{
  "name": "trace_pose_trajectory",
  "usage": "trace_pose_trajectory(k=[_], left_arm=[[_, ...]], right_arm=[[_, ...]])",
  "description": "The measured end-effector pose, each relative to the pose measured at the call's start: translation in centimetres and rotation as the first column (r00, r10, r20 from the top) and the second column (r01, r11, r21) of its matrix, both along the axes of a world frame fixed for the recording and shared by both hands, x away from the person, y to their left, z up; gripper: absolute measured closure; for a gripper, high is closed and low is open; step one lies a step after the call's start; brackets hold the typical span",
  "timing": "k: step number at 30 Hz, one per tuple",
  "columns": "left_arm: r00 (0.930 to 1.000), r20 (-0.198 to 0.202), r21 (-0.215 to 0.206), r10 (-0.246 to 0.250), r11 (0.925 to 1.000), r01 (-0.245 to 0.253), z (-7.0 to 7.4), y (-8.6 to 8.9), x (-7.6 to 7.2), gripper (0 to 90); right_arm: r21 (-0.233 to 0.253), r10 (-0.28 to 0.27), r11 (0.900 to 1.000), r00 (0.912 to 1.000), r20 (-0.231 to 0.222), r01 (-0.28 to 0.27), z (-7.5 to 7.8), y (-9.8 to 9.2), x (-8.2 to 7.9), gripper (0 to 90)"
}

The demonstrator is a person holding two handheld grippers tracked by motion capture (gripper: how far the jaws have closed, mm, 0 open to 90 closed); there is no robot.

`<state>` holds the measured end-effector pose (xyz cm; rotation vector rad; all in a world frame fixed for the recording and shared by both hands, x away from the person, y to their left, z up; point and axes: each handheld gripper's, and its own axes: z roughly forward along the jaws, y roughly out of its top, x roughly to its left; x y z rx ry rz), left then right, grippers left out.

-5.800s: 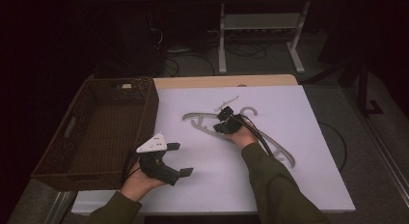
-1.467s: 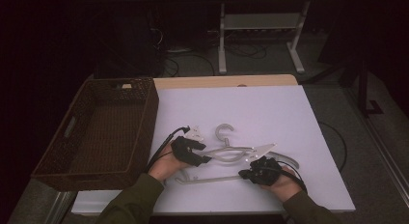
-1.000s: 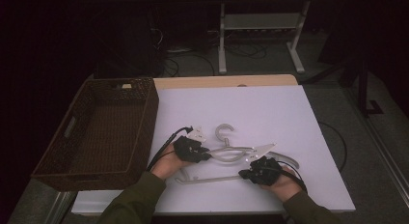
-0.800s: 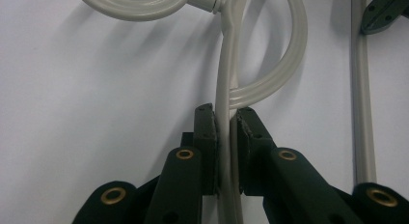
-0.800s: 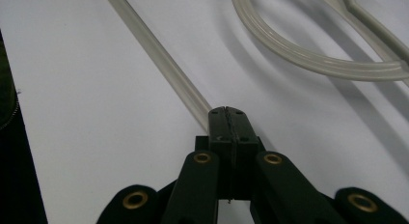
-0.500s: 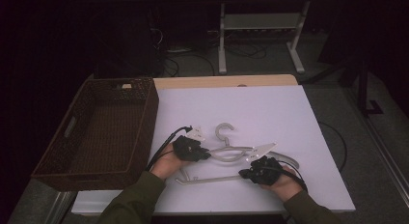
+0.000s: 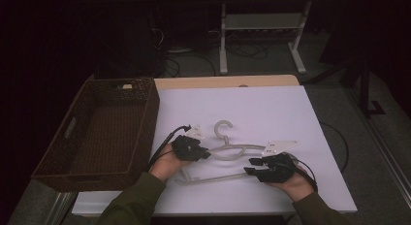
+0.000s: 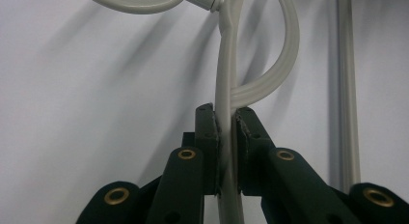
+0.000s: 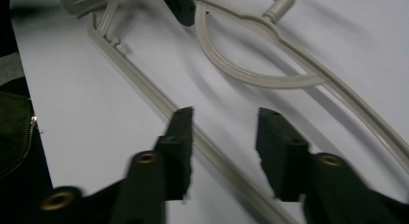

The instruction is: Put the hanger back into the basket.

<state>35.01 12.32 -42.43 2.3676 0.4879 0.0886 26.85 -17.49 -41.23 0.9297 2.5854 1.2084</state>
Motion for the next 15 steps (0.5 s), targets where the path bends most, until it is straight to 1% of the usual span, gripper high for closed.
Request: trace_pose_trajectory(k=[1,2,3,4,5,6,8,9,10,11,13,15], left_arm=[[1.0,0.005,0.005,0.008,1.0,-0.008,0.2,0.1,0.0,82.1],[0.9997,0.005,-0.006,0.024,0.9997,-0.024,0.4,0.2,-0.1,82.2],[0.9997,0.009,0.002,0.022,0.9997,-0.022,0.7,0.3,0.0,82.2],[0.9993,0.005,-0.014,0.038,0.9992,-0.038,1.0,0.3,-0.1,82.2],[0.9992,0.015,-0.004,0.037,0.9993,-0.036,1.3,0.4,-0.1,82.2],[0.999,0.022,-0.001,0.038,0.9993,-0.038,1.7,0.6,-0.1,82.2],[0.9981,0.023,-0.013,0.057,0.9983,-0.057,2.3,0.7,-0.1,82.2],[0.9977,0.022,-0.015,0.065,0.9978,-0.065,2.7,0.9,0.0,82.2],[0.9966,0.022,-0.018,0.079,0.9968,-0.079,3.1,1.0,0.1,82.2],[0.9943,0.015,-0.039,0.105,0.9937,-0.105,3.4,1.1,0.1,82.2],[0.993,0.02,-0.047,0.117,0.9922,-0.116,4.2,1.5,0.3,82.2],[0.9901,0.019,-0.055,0.139,0.989,-0.138,5.0,1.8,0.5,82.2]], right_arm=[[0.004,-0.009,1.0,0.9999,0.014,0.009,0.1,-0.3,-0.1,48.3],[0.016,-0.02,1.0,0.9994,0.027,0.019,0.3,-0.6,-0.2,43.6],[0.029,-0.025,0.999,0.9991,0.034,0.024,0.4,-0.9,-0.3,40.2],[0.038,-0.034,0.999,0.9982,0.048,0.032,0.6,-1.3,-0.4,36.8],[0.048,-0.046,0.998,0.9972,0.059,0.043,0.7,-1.6,-0.5,35.0],[0.057,-0.054,0.997,0.9966,0.062,0.05,0.8,-1.9,-0.7,33.7],[0.077,-0.065,0.995,0.9941,0.087,0.058,0.9,-2.5,-1.0,31.5],[0.083,-0.065,0.995,0.9937,0.091,0.058,1.0,-2.8,-1.1,30.7],[0.09,-0.07,0.994,0.9922,0.104,0.06,1.0,-3.1,-1.3,29.6],[0.098,-0.076,0.993,0.9918,0.102,0.066,1.1,-3.3,-1.4,29.3],[0.111,-0.081,0.991,0.991,0.106,0.07,1.0,-3.9,-1.6,29.0],[0.126,-0.09,0.989,0.99,0.109,0.076,1.1,-4.4,-1.7,28.9]])
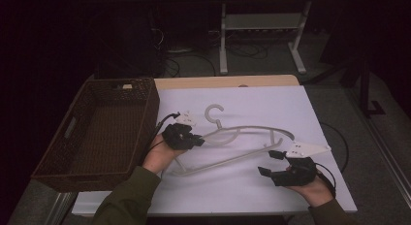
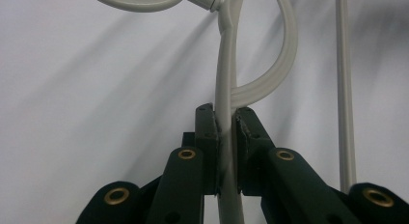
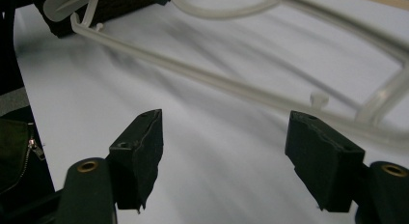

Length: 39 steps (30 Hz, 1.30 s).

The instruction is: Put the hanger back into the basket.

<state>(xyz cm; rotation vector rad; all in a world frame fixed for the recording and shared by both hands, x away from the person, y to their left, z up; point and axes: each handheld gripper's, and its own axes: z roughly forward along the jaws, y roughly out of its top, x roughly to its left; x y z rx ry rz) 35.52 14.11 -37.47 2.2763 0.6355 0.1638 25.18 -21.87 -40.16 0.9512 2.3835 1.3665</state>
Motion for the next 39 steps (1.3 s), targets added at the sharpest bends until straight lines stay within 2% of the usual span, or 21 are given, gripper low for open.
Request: trace_pose_trajectory(k=[4,9,15,23,27,31,39], left_arm=[[0.9997,0.008,0.009,0.023,0.9997,-0.023,1.6,0.7,0.4,82.2],[0.9975,0.025,0.015,0.066,0.9977,-0.066,3.8,1.4,0.6,82.2],[0.9944,0.036,0.0,0.1,0.995,-0.1,6.1,2.8,1.0,82.2],[0.9874,0.057,0.007,0.148,0.9889,-0.148,9.0,5.4,1.1,82.2],[0.9818,0.069,0.006,0.177,0.984,-0.178,10.0,7.1,1.2,82.2],[0.9745,0.079,-0.004,0.21,0.9775,-0.211,10.6,8.9,1.3,82.2],[0.9535,0.089,-0.016,0.288,0.9576,-0.288,11.2,12.7,1.4,82.2]], right_arm=[[0.019,-0.003,1.0,1.0,0.007,0.003,0.2,-0.4,0.0,28.9],[0.006,-0.003,1.0,0.9999,0.015,0.003,0.0,-0.3,0.1,27.3],[0.003,-0.025,1.0,0.9996,0.011,0.025,-0.1,-0.3,0.3,22.6],[-0.016,-0.062,0.998,0.9977,0.028,0.063,-0.3,-0.3,0.5,7.7],[-0.024,-0.08,0.996,0.9964,0.028,0.081,-0.5,-0.3,0.6,1.2],[-0.03,-0.092,0.995,0.9951,0.036,0.093,-0.6,-0.3,0.7,0.7],[-0.032,-0.094,0.995,0.9953,0.025,0.095,-0.7,-0.2,0.7,0.7]])
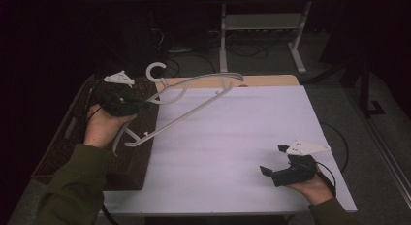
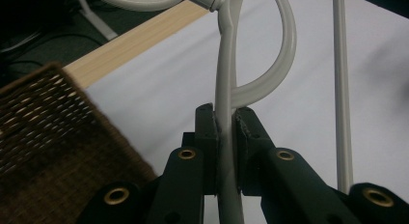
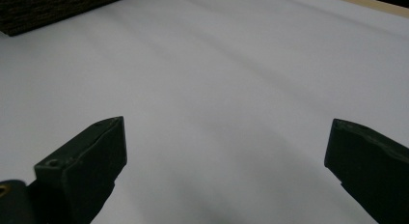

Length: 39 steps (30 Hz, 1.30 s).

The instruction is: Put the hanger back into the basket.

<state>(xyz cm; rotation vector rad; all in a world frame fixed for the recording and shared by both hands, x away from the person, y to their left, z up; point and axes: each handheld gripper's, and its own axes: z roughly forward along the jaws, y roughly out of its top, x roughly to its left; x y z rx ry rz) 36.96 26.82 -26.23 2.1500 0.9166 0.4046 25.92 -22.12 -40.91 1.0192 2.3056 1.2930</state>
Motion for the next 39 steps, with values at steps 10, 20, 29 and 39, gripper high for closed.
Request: trace_pose_trajectory(k=[10,20,29,39], left_arm=[[0.9947,0.025,0.014,0.1,0.9949,-0.1,0.2,4.8,-0.1,82.2],[0.9768,0.043,0.051,0.21,0.976,-0.212,-0.5,10.4,-0.8,82.1],[0.9467,0.059,0.067,0.317,0.9449,-0.32,-1.2,15.5,-1.9,82.1],[0.9202,0.058,0.11,0.387,0.9136,-0.391,-2.2,19.5,-3.1,82.1]], right_arm=[[-0.003,-0.002,1.0,1.0,-0.003,0.002,-0.1,0.1,0.0,0.7],[-0.005,-0.007,1.0,1.0,-0.001,0.007,-0.2,0.0,0.0,0.8],[-0.007,-0.012,1.0,0.9999,-0.004,0.011,-0.3,0.1,0.1,0.8],[-0.012,-0.017,1.0,0.9998,-0.01,0.017,-0.4,0.1,0.1,0.9]])
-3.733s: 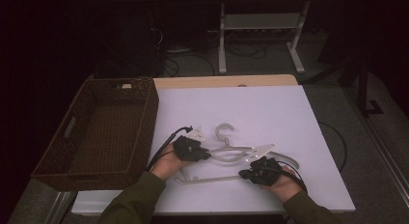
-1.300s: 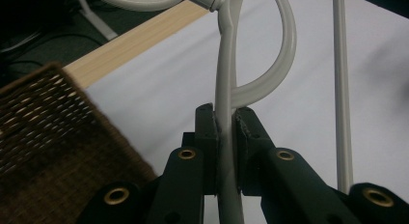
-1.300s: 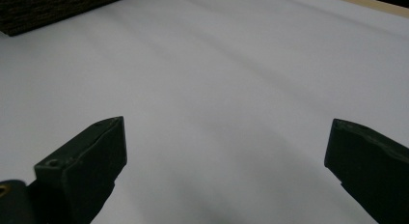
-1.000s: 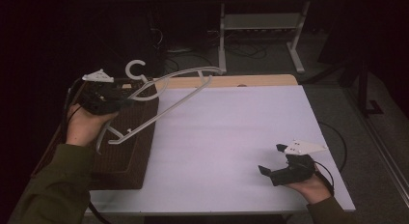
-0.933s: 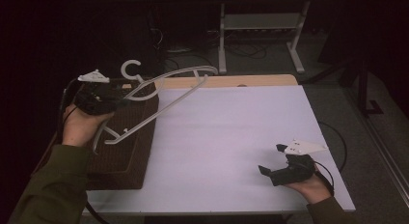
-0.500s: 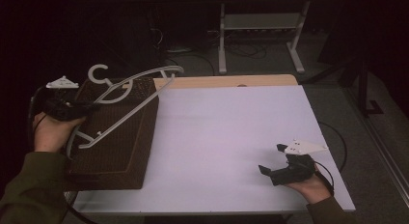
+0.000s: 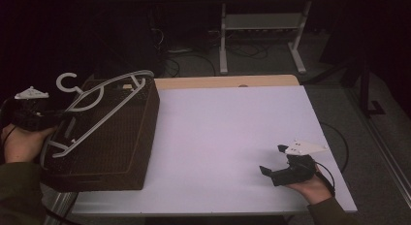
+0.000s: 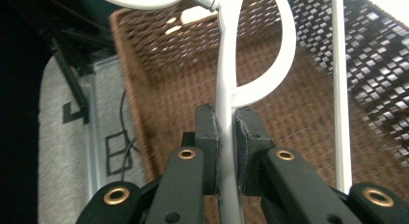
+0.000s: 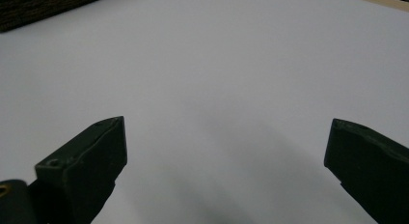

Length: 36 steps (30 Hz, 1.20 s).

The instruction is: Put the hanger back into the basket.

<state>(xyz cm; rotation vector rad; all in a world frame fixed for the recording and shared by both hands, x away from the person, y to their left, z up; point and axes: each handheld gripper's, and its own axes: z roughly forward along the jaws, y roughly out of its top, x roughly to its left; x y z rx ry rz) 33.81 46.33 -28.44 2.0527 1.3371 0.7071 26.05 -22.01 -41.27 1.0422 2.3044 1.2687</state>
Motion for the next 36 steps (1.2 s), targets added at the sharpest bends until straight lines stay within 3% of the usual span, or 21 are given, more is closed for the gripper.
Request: trace_pose_trajectory(k=[7,22,25,33,36], left_arm=[[0.9994,-0.032,0.008,0.012,0.9999,-0.011,-1.3,0.8,-0.2,82.1],[0.9964,-0.085,0.048,0.0,0.9988,0.004,-2.9,0.3,0.9,81.6],[0.9957,-0.091,0.037,-0.015,0.9991,0.018,-3.2,0.3,0.9,80.6],[0.9986,-0.047,-0.024,-0.025,0.9994,0.024,-2.8,0.3,0.7,55.1],[0.9993,-0.016,-0.073,-0.035,0.9968,0.034,-2.4,0.0,0.6,47.3]], right_arm=[[-0.001,-0.001,1.0,1.0,0.0,0.001,-0.1,0.0,0.1,1.0],[-0.003,-0.003,1.0,1.0,0.003,0.003,0.0,-0.1,0.0,1.2],[-0.003,-0.005,1.0,1.0,0.004,0.005,0.0,-0.2,0.0,1.2],[-0.002,-0.005,1.0,1.0,0.004,0.005,0.0,-0.2,0.0,1.2],[-0.001,-0.004,1.0,1.0,0.009,0.004,0.0,-0.2,0.0,1.1]])
